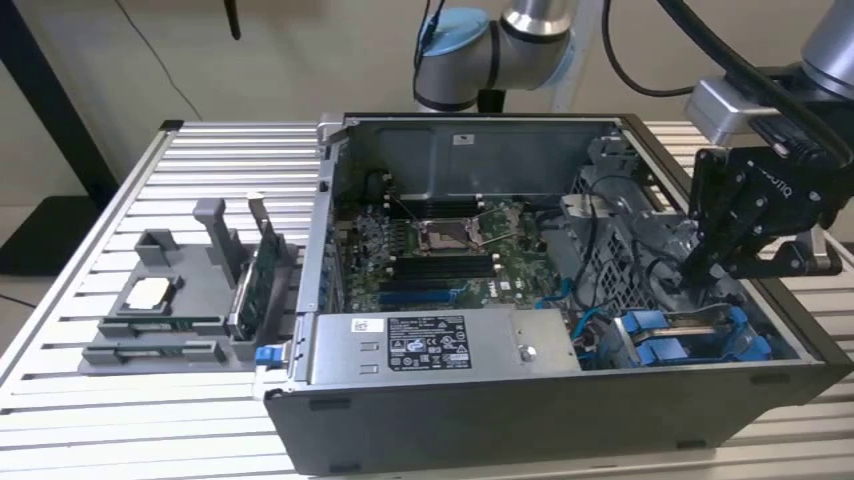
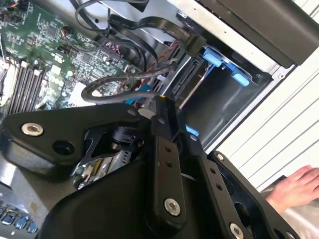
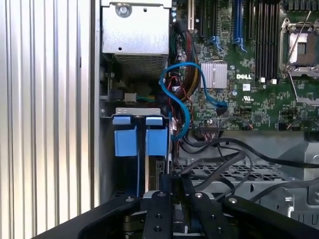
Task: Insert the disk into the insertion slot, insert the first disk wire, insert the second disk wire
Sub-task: 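Insert the first disk wire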
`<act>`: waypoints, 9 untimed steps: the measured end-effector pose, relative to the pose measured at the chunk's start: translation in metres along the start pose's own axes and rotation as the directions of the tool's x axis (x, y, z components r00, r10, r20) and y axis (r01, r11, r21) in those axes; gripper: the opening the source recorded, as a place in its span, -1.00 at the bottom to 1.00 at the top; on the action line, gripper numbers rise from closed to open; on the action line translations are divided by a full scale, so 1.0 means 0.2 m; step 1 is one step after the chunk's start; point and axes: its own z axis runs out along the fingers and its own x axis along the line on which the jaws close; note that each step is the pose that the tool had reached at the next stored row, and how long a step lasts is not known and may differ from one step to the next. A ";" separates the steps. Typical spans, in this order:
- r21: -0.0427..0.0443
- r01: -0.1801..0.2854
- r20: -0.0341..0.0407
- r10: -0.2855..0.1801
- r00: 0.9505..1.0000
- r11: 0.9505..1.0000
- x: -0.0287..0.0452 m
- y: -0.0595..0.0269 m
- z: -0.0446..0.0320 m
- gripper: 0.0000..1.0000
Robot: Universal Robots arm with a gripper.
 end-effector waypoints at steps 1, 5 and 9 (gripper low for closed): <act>0.000 0.000 0.000 0.000 1.000 1.000 0.005 -0.003 0.001 -0.62; 0.000 0.000 0.000 0.000 1.000 1.000 0.023 -0.014 0.006 -0.62; 0.000 0.000 0.000 0.000 1.000 1.000 0.039 -0.020 0.011 -0.62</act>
